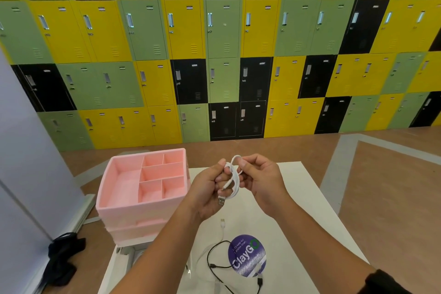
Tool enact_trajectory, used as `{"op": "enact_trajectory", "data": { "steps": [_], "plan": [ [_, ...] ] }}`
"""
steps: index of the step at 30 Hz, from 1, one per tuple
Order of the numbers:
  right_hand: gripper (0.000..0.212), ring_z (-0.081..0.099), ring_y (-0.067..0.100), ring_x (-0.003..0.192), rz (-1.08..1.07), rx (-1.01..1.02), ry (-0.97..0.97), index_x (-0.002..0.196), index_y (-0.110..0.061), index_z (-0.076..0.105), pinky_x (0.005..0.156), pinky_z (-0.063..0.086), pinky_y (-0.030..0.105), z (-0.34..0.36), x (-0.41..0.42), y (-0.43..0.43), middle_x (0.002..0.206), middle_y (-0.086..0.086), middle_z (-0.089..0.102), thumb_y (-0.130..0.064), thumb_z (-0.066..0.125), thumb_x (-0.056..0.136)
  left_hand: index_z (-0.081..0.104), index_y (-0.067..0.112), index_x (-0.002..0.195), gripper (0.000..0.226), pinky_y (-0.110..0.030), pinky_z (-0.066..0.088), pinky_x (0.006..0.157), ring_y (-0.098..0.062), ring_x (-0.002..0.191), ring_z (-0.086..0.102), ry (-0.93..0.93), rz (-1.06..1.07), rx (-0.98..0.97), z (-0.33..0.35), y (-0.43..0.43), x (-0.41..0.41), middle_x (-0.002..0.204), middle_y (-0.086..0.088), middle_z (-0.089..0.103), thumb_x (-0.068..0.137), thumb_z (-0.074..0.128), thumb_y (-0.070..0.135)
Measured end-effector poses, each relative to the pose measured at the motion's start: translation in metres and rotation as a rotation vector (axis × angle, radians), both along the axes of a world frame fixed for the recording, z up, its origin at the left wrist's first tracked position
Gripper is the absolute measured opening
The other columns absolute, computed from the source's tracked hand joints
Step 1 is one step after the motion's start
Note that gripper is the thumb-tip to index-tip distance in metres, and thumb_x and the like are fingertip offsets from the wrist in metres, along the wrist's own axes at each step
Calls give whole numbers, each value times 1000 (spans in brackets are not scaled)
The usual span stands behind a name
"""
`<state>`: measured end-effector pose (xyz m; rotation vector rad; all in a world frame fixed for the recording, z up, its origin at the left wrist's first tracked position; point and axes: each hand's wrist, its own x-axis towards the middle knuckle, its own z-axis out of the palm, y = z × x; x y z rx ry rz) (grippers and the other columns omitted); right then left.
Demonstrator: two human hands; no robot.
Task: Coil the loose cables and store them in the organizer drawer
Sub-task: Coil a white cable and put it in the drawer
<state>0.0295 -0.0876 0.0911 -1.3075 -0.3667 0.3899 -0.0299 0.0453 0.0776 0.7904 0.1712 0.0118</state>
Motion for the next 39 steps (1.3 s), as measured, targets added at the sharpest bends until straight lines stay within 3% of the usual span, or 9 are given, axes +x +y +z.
{"op": "enact_trajectory", "data": {
  "steps": [5, 9, 15, 22, 26, 31, 34, 36, 39],
  "plan": [
    [21, 70, 31, 78, 1, -160, -24, 97, -8, 76, 83, 57, 55, -10, -4, 3, 87, 16, 76, -19, 58, 100, 62, 10, 72, 44, -20, 29, 43, -8, 44, 29, -43, 129, 297, -2, -8, 1, 52, 1, 36, 107, 43, 28],
    [22, 71, 24, 78, 39, -143, 23, 104, -12, 72, 79, 60, 43, -17, -14, 8, 84, 8, 75, -24, 54, 103, 60, 8, 76, 40, -21, 37, 45, -12, 48, 42, -20, 278, 494, -7, -11, 2, 54, -3, 49, 107, 44, 28],
    [27, 74, 21, 79, 20, -374, -265, 114, -19, 70, 74, 63, 38, -24, -11, 9, 90, 1, 76, -4, 66, 92, 65, 10, 76, 42, -24, 39, 47, -14, 52, 47, -9, 370, 658, -18, -9, 2, 64, -9, 62, 107, 43, 28],
    [15, 73, 26, 58, 43, -514, -239, 91, -11, 71, 61, 63, 37, -23, -17, 5, 70, 15, 73, -10, 58, 98, 59, 8, 76, 39, -22, 35, 44, -6, 44, 37, 28, 460, 688, -9, -2, 3, 47, 10, 41, 107, 43, 25],
    [17, 70, 27, 55, 246, -485, -181, 94, -15, 71, 54, 56, 31, -34, -28, -3, 66, 14, 70, -11, 55, 101, 58, 7, 77, 36, -22, 31, 42, -8, 45, 30, 133, 561, 459, -7, 19, 11, 52, 4, 34, 106, 47, 25],
    [17, 72, 13, 69, 301, -709, -296, 95, -13, 74, 69, 56, 27, -35, -24, -5, 76, 5, 77, -13, 58, 97, 56, 7, 78, 36, -21, 30, 42, -8, 45, 28, 157, 572, 435, -15, 11, 8, 50, 6, 32, 107, 46, 26],
    [27, 74, 14, 81, 269, -795, -330, 112, -13, 69, 83, 59, 35, -30, -20, 0, 90, 2, 77, -5, 54, 92, 56, 8, 77, 37, -23, 31, 44, -10, 46, 29, 156, 557, 472, -19, 5, 8, 49, 7, 34, 107, 45, 27],
    [42, 72, 19, 71, 255, -699, -255, 124, -19, 58, 74, 56, 35, -24, -21, 4, 89, 5, 75, 2, 44, 90, 56, 9, 77, 38, -24, 31, 45, -10, 45, 32, 153, 547, 487, -18, 3, 8, 48, 6, 36, 107, 44, 28],
    [45, 50, 14, 59, 199, -597, -178, 119, -26, 58, 58, 40, 32, -23, -22, 11, 75, 4, 61, -1, 39, 89, 56, 9, 76, 39, -25, 32, 46, -10, 46, 32, 161, 535, 474, -16, 3, 10, 47, 6, 37, 107, 44, 29]
  ]
}}
